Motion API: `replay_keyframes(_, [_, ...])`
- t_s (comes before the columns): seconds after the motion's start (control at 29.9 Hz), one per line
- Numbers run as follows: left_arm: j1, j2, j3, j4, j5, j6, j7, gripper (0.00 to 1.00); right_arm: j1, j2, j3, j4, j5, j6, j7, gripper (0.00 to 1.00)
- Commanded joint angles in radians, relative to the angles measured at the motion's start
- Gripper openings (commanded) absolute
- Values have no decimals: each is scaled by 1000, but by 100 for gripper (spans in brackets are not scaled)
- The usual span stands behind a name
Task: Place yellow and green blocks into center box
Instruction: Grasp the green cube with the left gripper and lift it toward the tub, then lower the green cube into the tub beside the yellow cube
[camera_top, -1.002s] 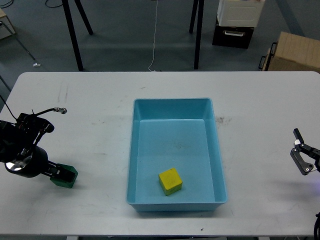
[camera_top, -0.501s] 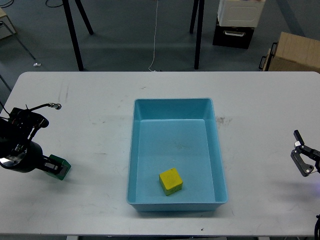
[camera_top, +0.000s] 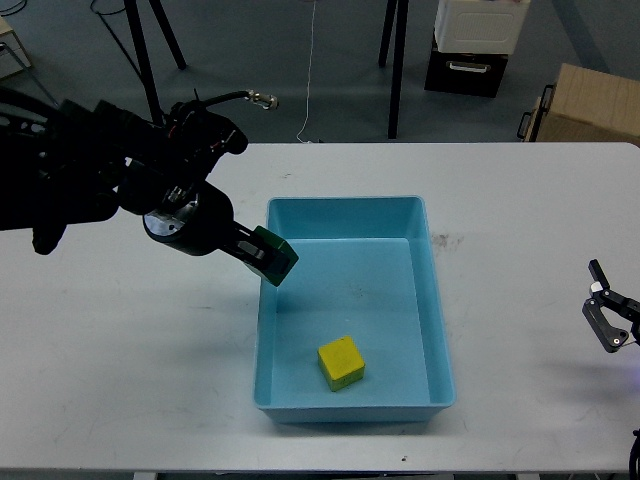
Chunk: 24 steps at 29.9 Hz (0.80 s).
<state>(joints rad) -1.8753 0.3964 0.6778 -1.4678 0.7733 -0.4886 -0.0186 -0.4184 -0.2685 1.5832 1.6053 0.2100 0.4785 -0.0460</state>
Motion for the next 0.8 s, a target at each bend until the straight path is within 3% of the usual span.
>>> replay_keyframes(0.0, [-56,-117,6,3,-23,0,-15,0,0,0,-2,-1,-3,0,0,100])
replay_keyframes(0.2, [-18,-280,117,17,-25,0,-29,0,0,-4,4,-1,-8,2,0,100])
replay_keyframes(0.37, [28,-271,124,27,-26,0,-32,5,-5,-6,3,-21,-9,8,-2,100])
replay_keyframes(0.47, [35,-254,124,26,-37,0,-58,20,-5,-6,-3,-22,-9,8,-2,100])
replay_keyframes(0.53, [39,-255,123,26,-40,0,-64,36,-5,-6,-5,-22,-12,8,-2,100])
replay_keyframes(0.77, [47,-261,121,26,-109,0,-66,58,-3,-8,-5,-22,-38,8,-2,100])
